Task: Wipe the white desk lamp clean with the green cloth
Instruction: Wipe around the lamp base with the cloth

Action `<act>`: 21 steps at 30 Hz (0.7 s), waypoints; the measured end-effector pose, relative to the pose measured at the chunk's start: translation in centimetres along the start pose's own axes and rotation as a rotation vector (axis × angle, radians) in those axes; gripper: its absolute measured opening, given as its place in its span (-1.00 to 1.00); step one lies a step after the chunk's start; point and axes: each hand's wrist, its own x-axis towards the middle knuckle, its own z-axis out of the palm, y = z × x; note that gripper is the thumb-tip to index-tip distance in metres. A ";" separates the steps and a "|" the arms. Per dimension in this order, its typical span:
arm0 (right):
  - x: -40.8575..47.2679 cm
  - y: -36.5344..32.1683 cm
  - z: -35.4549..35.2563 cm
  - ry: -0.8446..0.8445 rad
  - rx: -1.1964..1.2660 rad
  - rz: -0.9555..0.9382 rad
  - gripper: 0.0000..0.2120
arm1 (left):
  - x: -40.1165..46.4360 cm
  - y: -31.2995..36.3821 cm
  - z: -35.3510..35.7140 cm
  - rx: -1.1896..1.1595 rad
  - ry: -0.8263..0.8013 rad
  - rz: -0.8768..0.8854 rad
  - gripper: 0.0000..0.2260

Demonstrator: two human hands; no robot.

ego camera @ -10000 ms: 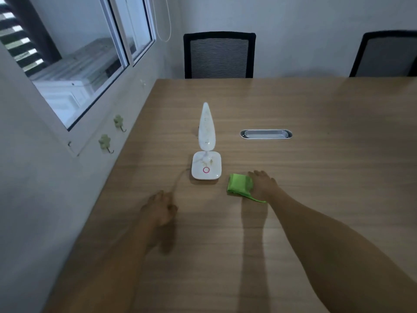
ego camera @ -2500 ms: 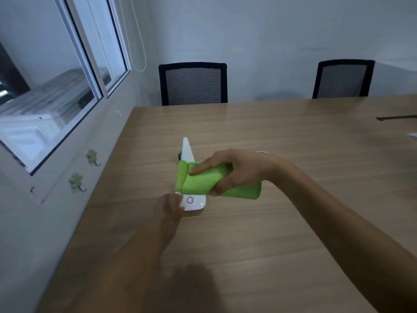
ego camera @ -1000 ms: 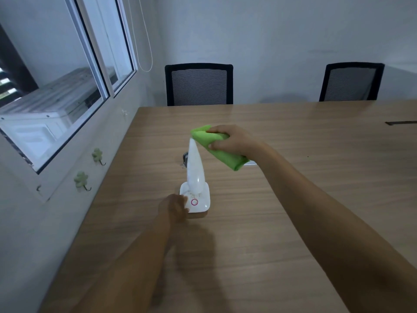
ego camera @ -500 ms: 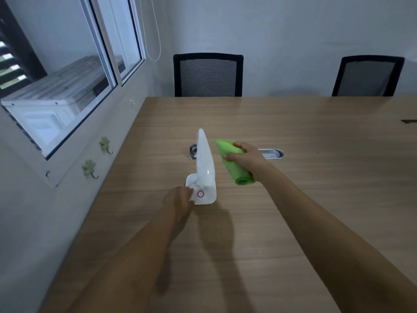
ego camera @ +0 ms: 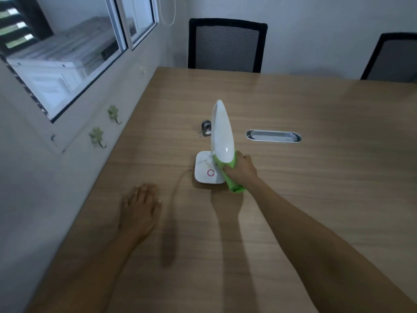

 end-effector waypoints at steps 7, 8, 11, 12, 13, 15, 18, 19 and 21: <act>-2.3 0.3 1.2 -0.120 -0.291 -0.181 -0.45 | -0.7 -0.3 0.6 -0.001 0.040 -0.032 -0.38; -3.0 0.5 1.1 -0.149 -0.333 -0.237 -0.42 | -0.7 -0.3 0.6 0.003 0.054 -0.029 -0.40; -4.0 0.7 0.7 -0.179 -0.301 -0.295 -0.29 | -0.7 -0.2 0.4 0.000 0.073 -0.027 -0.43; -3.9 0.6 0.4 -0.137 -0.236 -0.289 -0.25 | -0.7 -0.2 0.4 0.004 0.074 -0.027 -0.43; -3.6 0.4 0.2 -0.087 -0.170 -0.273 -0.23 | -0.7 -0.2 0.5 0.011 0.073 -0.029 -0.44; -2.7 0.0 -0.2 -0.033 -0.096 -0.220 -0.25 | -0.6 -0.3 0.5 0.027 0.083 -0.025 -0.45; -1.6 -0.2 0.4 -0.050 -0.076 -0.147 -0.32 | -0.6 -0.3 0.6 0.038 0.104 -0.019 -0.47; -1.5 -0.2 0.8 -0.068 -0.125 -0.135 -0.35 | -0.6 -0.3 0.7 0.041 0.105 -0.020 -0.47; -1.9 -0.2 1.6 -0.121 -0.255 -0.168 -0.39 | -0.6 -0.4 0.7 0.044 0.107 -0.019 -0.47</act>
